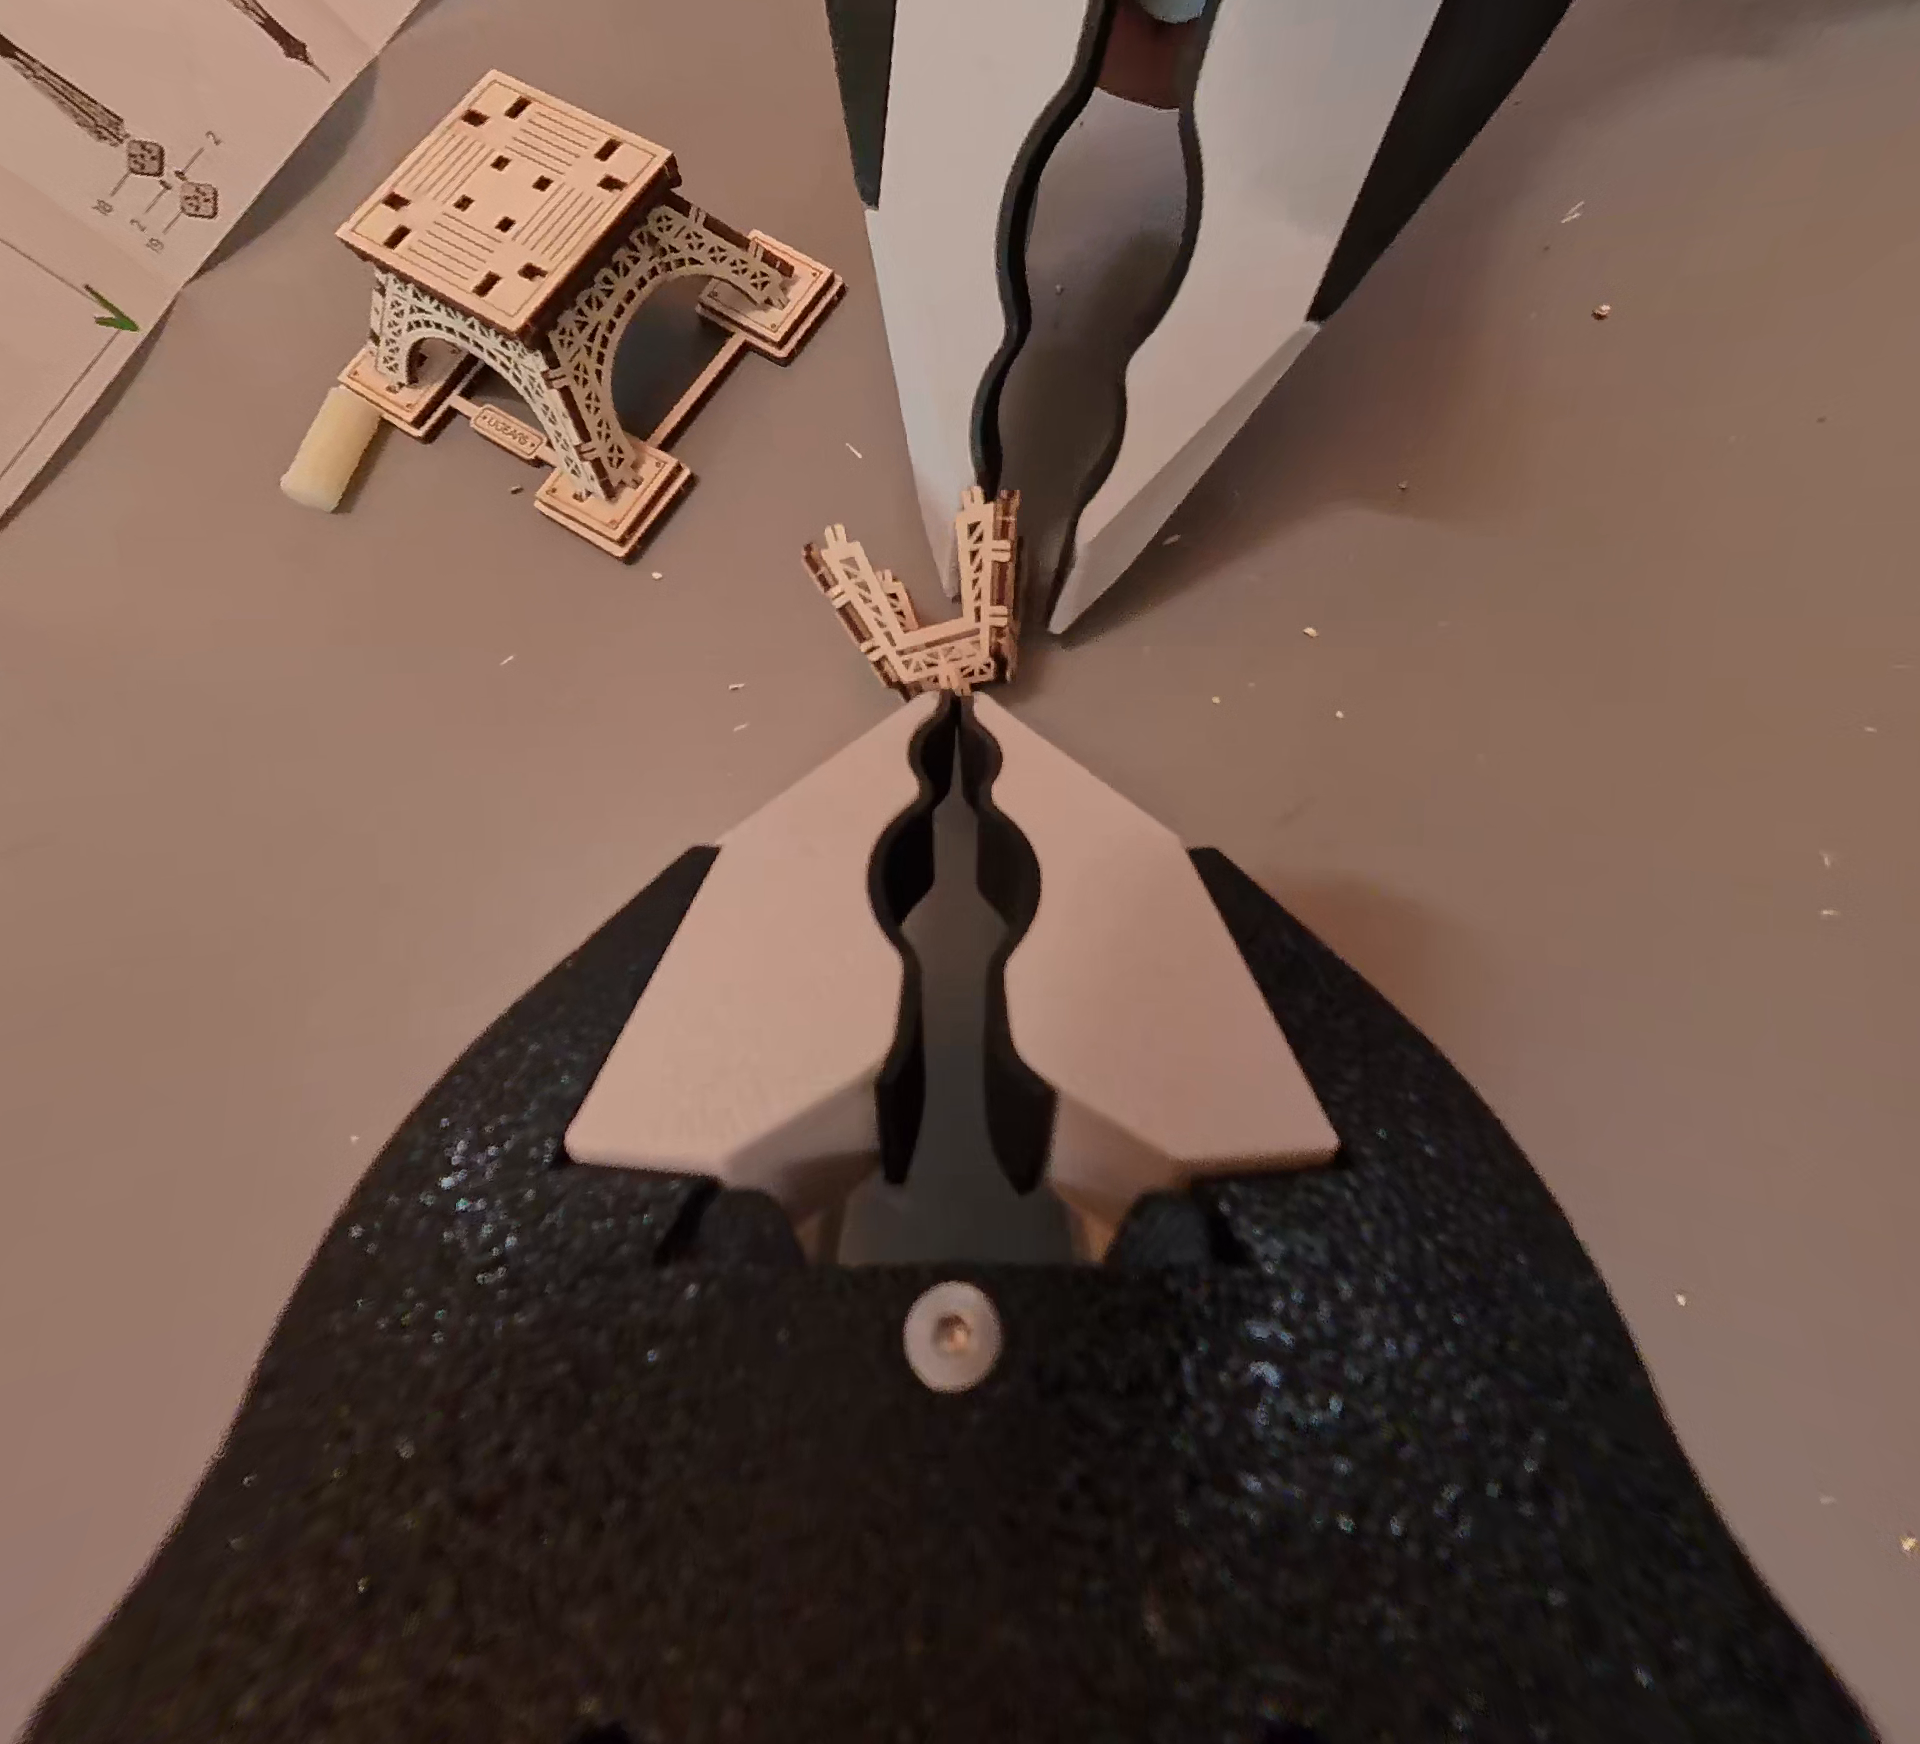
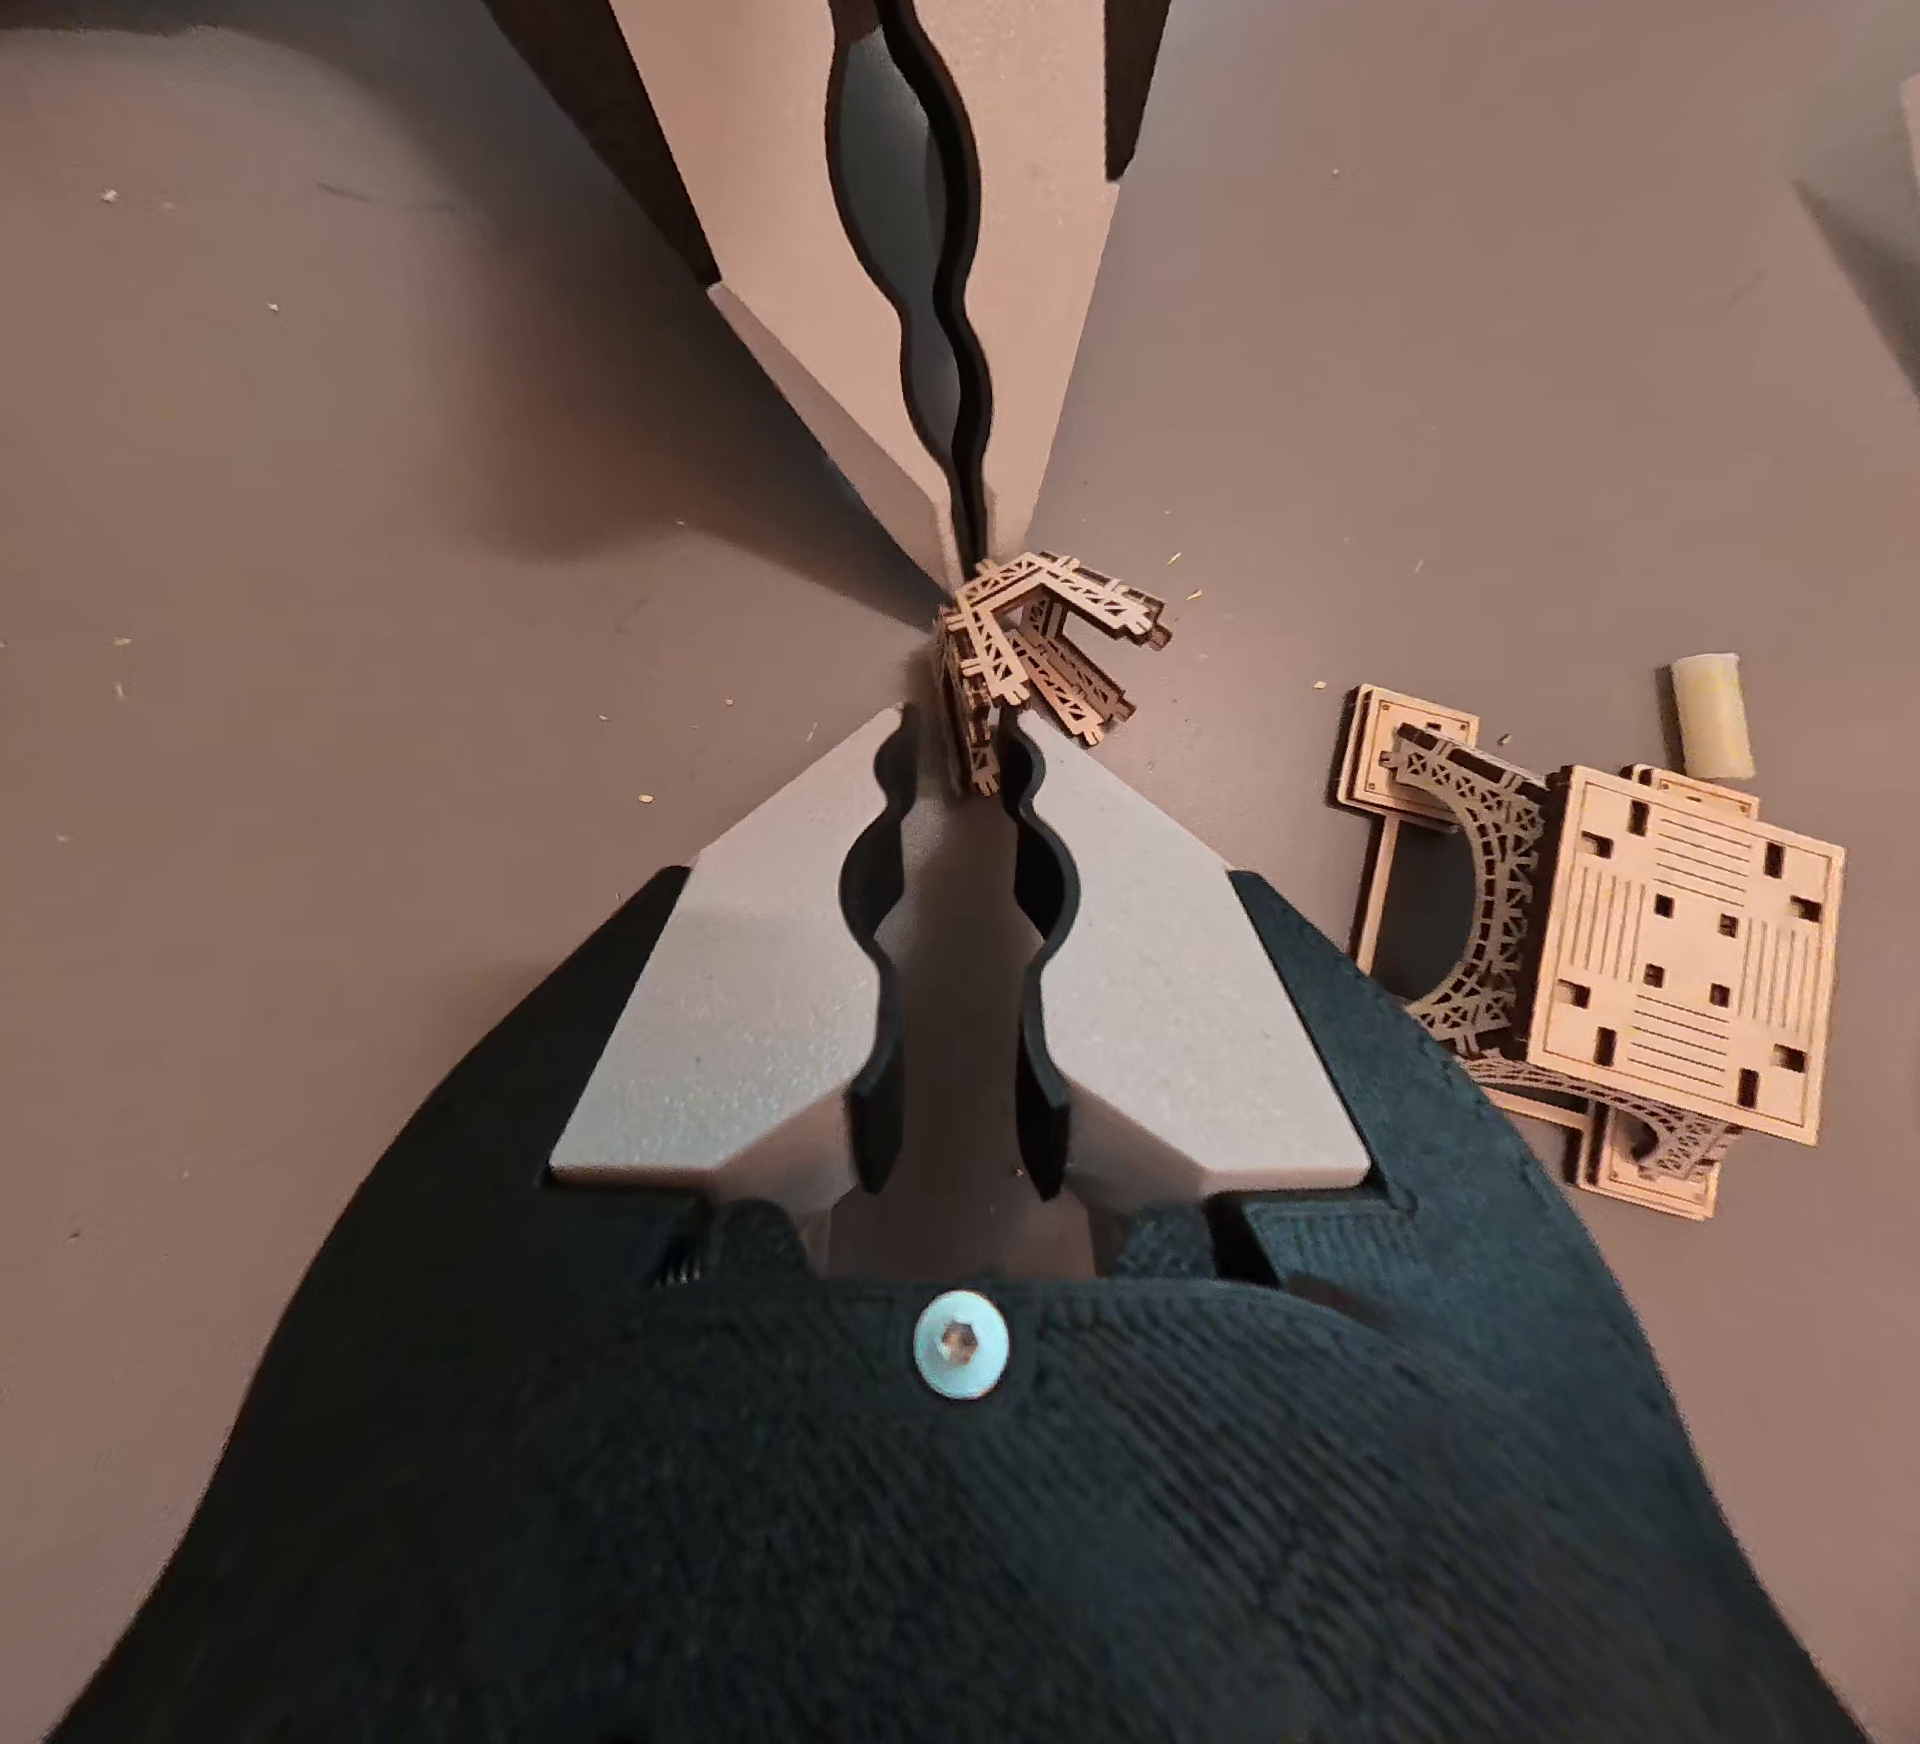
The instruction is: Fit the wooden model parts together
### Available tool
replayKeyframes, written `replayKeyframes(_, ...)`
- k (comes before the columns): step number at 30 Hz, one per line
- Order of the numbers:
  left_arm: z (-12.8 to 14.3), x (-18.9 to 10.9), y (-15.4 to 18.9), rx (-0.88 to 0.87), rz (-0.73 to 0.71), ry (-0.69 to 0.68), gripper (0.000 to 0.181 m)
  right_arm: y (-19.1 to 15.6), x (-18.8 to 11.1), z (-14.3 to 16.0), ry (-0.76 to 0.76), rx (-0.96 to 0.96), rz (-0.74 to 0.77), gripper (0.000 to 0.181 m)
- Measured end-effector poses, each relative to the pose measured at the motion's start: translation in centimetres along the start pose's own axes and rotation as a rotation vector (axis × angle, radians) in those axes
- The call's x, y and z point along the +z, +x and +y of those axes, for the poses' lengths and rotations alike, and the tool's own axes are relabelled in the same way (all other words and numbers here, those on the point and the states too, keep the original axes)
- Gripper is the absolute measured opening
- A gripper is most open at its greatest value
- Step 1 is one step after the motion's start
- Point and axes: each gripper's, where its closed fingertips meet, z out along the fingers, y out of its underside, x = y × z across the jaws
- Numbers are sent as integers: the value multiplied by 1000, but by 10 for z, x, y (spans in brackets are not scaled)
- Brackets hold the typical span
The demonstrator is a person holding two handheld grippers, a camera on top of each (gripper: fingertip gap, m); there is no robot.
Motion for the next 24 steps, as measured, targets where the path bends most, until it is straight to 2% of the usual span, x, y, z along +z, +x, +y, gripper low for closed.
replayKeyframes(4, 1, 2, 3, 3, 13, -10, 0, 0, 0, -8, 59, 50, -20, 9)
replayKeyframes(8, 2, 4, 3, 1, 14, -19, 0, 3, 0, 0, 3, 25, -7, 3)
replayKeyframes(15, 2, 2, 0, -12, 3, -9, 0, 6, -6, 2, 18, 34, -5, 12)
replayKeyframes(24, 1, 0, -2, -26, 1, 3, 0, 8, -5, 4, 22, 44, 8, 11)
